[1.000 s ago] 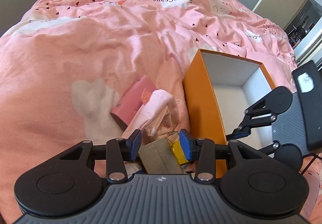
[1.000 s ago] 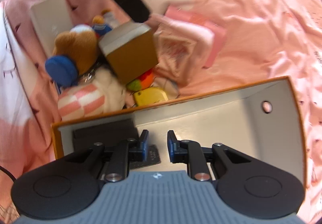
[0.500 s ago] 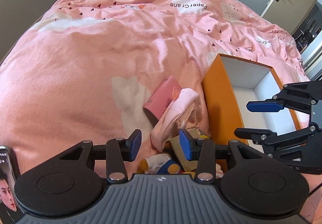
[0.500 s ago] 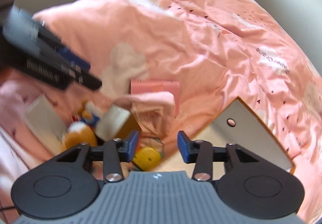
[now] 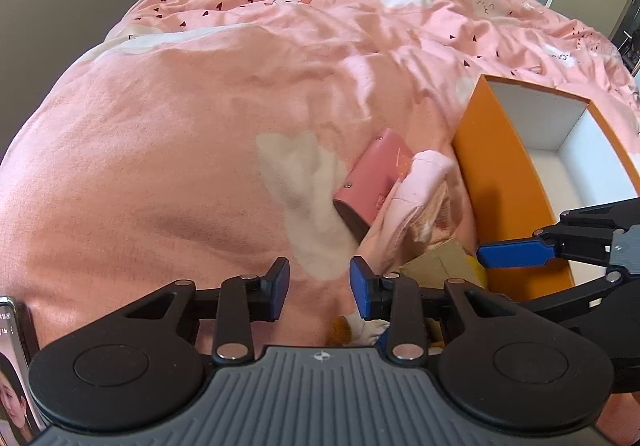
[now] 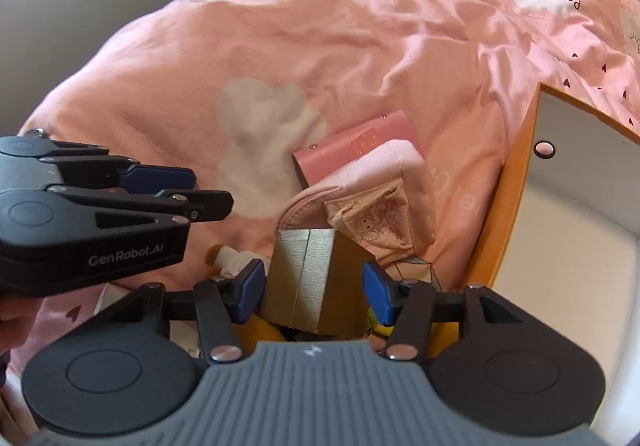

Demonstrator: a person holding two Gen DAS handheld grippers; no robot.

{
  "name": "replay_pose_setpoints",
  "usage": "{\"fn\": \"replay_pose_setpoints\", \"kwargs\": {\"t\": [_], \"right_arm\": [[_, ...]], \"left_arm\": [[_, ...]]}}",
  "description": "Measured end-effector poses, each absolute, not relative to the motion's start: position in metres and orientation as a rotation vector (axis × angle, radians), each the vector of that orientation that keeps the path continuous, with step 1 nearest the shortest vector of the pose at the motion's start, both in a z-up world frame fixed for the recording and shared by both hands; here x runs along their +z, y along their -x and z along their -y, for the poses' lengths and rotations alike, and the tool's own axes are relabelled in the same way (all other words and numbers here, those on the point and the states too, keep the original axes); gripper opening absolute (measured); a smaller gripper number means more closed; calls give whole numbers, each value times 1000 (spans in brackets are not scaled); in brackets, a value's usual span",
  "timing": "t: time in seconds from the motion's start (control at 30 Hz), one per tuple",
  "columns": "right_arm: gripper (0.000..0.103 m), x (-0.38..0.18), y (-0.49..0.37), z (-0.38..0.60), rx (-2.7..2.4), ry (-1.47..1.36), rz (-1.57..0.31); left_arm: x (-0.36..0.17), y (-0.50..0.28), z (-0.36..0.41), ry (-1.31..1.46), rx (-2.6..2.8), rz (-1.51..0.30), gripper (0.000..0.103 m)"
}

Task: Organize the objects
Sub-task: 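Move the right gripper to the gold box and grasp it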

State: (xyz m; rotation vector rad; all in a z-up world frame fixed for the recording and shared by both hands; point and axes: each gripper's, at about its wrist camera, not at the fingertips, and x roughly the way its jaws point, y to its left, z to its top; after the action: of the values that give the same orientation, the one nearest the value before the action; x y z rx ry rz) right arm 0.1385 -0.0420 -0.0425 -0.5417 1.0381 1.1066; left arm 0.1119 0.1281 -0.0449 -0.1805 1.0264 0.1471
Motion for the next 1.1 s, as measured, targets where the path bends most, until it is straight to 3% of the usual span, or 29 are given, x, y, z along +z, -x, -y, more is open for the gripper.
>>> {"fn": "replay_pose_setpoints", "kwargs": {"t": [0.33,0.73,1.1], "right_arm": [[61,-65,-134,31,1046,567,-1064],[50,-52,-137,45,1053,556,-1055],[50,-21,-147,54,1047,513,-969]], "left_arm": [[-58,-112,-130,172,129,-1051,39],[-52,-110,-127,176,87,-1033,39],[-30,-124,-116,121,35,-971,37]]}}
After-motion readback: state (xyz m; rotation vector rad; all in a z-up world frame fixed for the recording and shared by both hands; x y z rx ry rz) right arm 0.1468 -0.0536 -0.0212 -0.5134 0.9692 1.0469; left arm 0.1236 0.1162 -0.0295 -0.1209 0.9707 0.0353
